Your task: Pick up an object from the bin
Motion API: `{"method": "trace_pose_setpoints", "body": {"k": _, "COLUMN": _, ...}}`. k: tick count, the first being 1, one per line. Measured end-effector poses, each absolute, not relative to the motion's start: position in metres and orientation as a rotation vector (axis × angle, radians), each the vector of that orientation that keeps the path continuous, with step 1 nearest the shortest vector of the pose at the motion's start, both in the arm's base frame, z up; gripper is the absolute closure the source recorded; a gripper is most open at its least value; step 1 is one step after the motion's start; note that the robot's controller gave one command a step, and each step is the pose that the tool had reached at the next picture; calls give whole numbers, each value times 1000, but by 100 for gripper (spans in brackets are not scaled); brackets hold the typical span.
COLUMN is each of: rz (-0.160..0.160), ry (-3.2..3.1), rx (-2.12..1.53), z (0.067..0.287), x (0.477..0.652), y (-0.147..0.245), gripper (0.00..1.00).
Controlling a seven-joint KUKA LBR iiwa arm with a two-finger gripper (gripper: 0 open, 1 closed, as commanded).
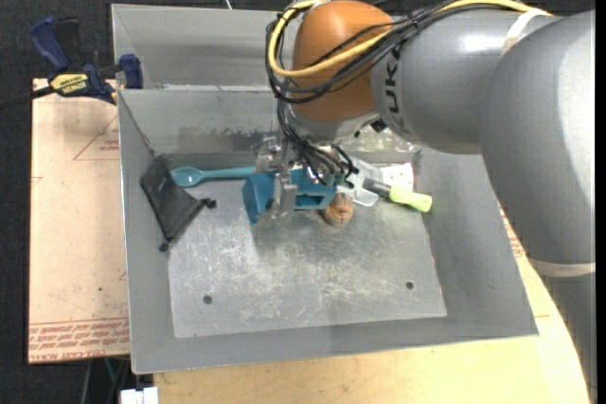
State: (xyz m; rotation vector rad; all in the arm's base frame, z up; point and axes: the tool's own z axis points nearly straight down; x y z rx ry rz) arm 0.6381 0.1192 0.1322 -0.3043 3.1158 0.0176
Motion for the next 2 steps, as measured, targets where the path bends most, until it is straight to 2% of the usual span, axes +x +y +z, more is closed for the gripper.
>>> {"method": "trace_pose_setpoints", "body": {"k": 1, "rz": 18, "ry": 3132, "rx": -335, "z": 157, "x": 637, "y": 100, "gripper": 100}}
{"method": "trace_pose_setpoints", "body": {"k": 2, "rz": 20, "ry": 3122, "rx": -385, "z": 241, "x": 641, "y": 105, "gripper": 100}}
